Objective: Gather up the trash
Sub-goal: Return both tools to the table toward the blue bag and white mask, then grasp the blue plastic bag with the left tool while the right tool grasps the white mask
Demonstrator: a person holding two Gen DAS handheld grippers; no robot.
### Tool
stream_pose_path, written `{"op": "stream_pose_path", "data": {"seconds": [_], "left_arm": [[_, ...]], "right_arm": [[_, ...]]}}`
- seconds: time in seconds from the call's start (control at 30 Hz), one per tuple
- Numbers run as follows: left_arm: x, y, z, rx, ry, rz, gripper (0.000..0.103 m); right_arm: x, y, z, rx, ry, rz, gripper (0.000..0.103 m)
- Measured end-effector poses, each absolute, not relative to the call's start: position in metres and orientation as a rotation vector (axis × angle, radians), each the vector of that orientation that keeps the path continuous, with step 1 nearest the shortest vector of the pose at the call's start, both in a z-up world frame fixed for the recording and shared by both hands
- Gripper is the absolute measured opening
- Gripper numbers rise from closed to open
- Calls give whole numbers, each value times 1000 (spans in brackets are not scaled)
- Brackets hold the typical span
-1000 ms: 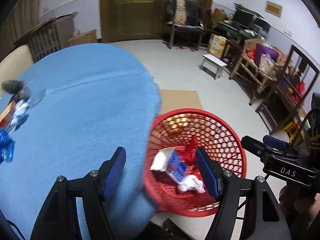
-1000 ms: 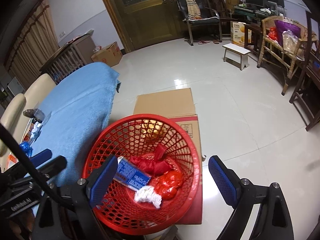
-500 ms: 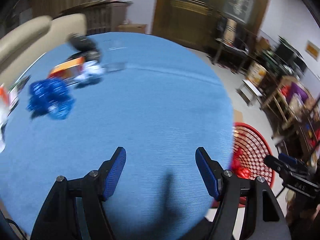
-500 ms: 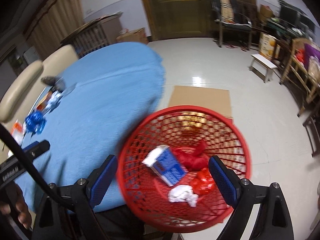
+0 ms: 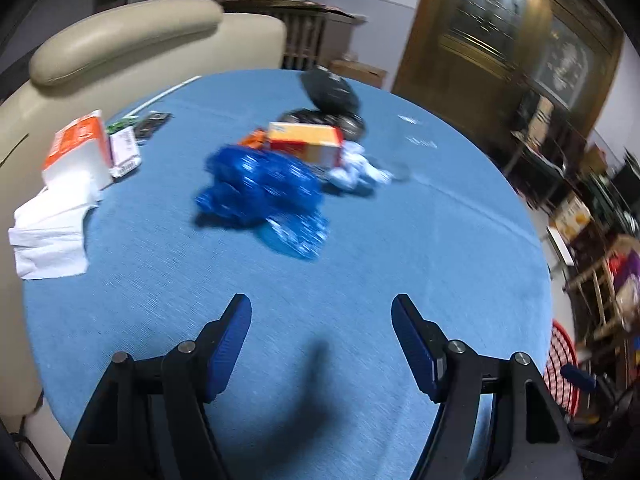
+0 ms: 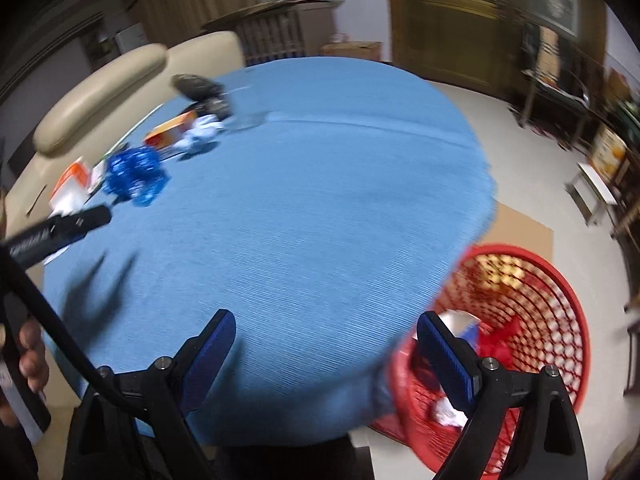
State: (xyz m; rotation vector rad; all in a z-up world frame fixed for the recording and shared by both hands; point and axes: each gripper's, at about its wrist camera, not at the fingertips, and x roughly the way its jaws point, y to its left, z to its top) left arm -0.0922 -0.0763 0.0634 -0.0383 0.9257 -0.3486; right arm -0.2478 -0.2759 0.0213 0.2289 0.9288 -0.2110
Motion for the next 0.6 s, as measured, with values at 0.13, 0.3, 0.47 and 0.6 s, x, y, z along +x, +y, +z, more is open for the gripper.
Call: {"op": "stream_pose_path", "data": {"seconds": [0.13, 0.3, 0.47, 0.6], "left_arm": [[-71, -72, 69, -64, 920, -324, 74], [-29, -73, 69, -119, 940, -268, 77], [5, -83, 56, -118, 967, -226, 77], [26, -88, 44, -125, 991, -191, 77]], "right_arm": [[-225, -254, 23, 183, 927, -153, 94], [-206, -234, 19, 155, 948, -99, 94], [-202, -231, 13, 153, 965, -86, 94], [-202, -242, 14, 178, 968, -107, 94]]}}
